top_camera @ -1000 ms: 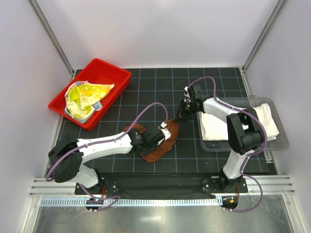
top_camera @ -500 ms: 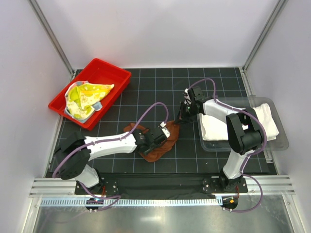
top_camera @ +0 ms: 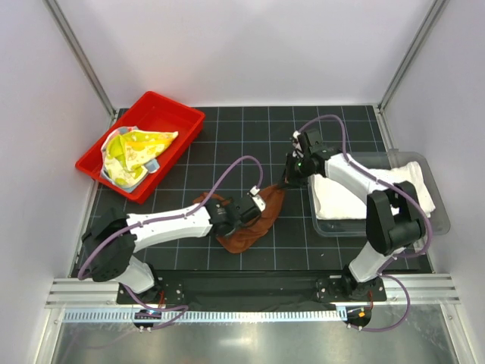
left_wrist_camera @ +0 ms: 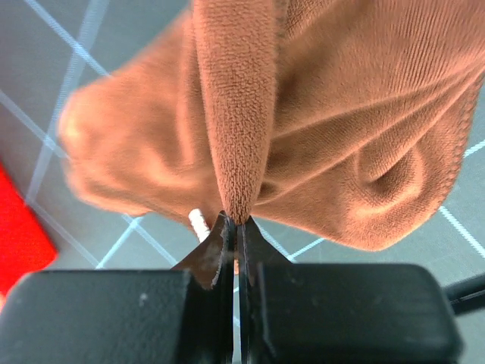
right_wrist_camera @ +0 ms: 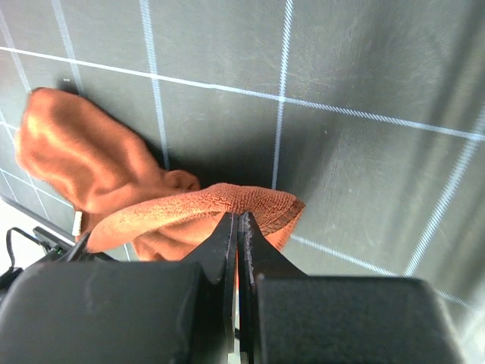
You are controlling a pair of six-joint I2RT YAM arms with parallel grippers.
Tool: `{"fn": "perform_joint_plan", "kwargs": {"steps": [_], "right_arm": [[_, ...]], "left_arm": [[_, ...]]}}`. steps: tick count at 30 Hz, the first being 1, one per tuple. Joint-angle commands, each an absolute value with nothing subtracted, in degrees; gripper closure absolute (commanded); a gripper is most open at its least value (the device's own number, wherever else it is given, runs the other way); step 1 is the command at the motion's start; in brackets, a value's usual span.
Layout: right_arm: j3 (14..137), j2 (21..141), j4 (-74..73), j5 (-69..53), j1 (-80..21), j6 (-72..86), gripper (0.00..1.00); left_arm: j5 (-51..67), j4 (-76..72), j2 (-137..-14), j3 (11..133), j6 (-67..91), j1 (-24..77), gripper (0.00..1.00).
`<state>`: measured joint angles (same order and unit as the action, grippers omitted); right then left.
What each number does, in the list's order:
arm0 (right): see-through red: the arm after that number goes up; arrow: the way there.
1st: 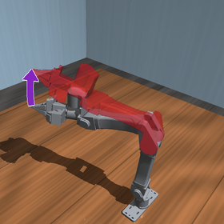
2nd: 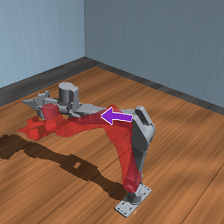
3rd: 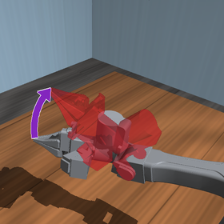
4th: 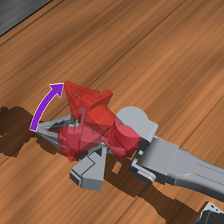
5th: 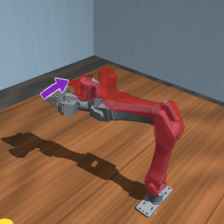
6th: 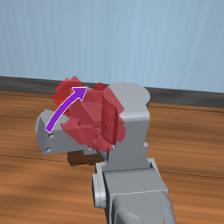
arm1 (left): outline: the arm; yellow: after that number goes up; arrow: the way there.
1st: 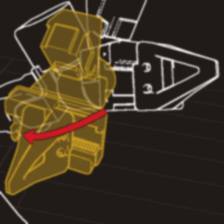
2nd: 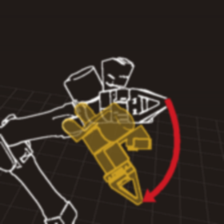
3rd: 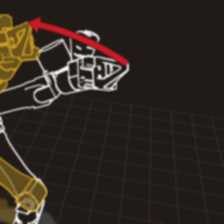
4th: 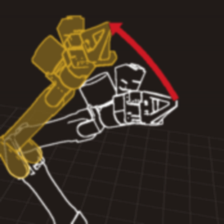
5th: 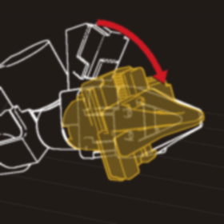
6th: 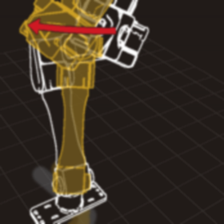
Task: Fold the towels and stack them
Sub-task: Flatten out the crumpled towel
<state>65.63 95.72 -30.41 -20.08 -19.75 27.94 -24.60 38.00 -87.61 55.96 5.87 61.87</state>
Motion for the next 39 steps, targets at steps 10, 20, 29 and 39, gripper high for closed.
{"fn": "perform_joint_plan", "kwargs": {"steps": [10,20,29,39], "right_arm": [[84.2,73.6,-33.2,-8.6,-21.9,22.0,0.99],[103.0,72.2,-30.7,-6.7,-24.7,18.1,0.99],[95.8,61.4,-36.6,-10.2,-29.5,13.6,0.99],[79.5,40.4,-16.7,-24.6,-30.1,26.7,0.99]], "left_arm": [[-36.3,49.4,-75.5,87.3,-2.0,58.5,1.0],[-38.8,49.7,-74.9,107.4,-10.2,54.4,1.0],[-22.5,57.4,-68.6,111.5,-1.2,54.6,1.0],[8.9,47.4,-55.4,104.9,12.3,54.6,1.0]]}}
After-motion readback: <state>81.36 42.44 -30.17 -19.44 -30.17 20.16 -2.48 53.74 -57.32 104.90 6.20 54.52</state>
